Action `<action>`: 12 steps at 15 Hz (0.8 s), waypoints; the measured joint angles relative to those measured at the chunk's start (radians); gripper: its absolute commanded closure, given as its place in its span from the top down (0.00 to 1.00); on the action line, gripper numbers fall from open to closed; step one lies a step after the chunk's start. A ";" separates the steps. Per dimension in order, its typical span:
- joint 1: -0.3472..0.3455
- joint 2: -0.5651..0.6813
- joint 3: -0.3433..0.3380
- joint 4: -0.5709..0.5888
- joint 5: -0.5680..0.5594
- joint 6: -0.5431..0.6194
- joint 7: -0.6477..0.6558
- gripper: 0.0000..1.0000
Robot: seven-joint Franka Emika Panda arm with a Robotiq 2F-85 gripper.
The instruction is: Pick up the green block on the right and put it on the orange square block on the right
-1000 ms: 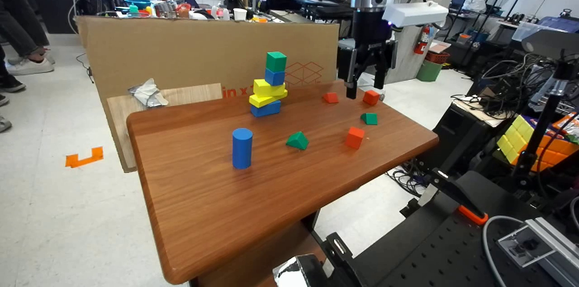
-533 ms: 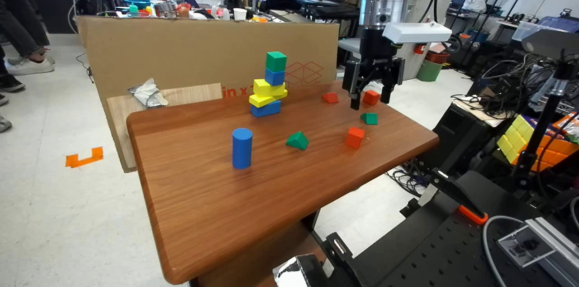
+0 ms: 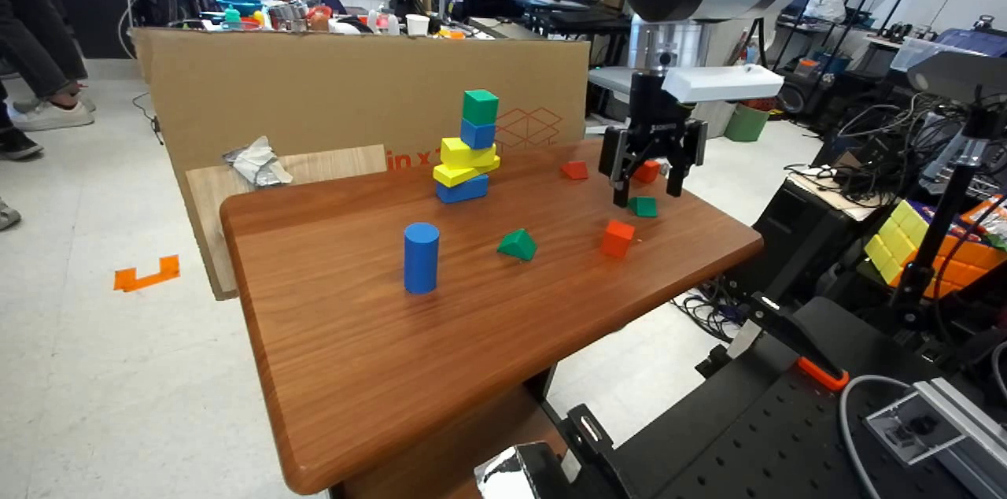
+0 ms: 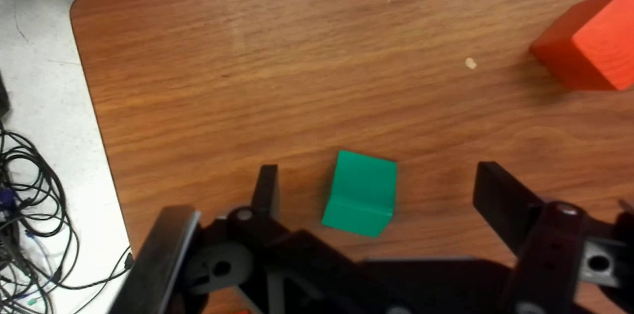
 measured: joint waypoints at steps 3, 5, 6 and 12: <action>-0.003 0.011 -0.009 0.003 0.000 0.010 0.008 0.73; -0.003 0.022 -0.013 0.008 0.000 0.010 0.013 0.62; -0.003 0.028 -0.014 0.012 0.000 0.010 0.015 0.52; -0.001 0.030 -0.015 0.024 0.000 0.010 0.018 0.12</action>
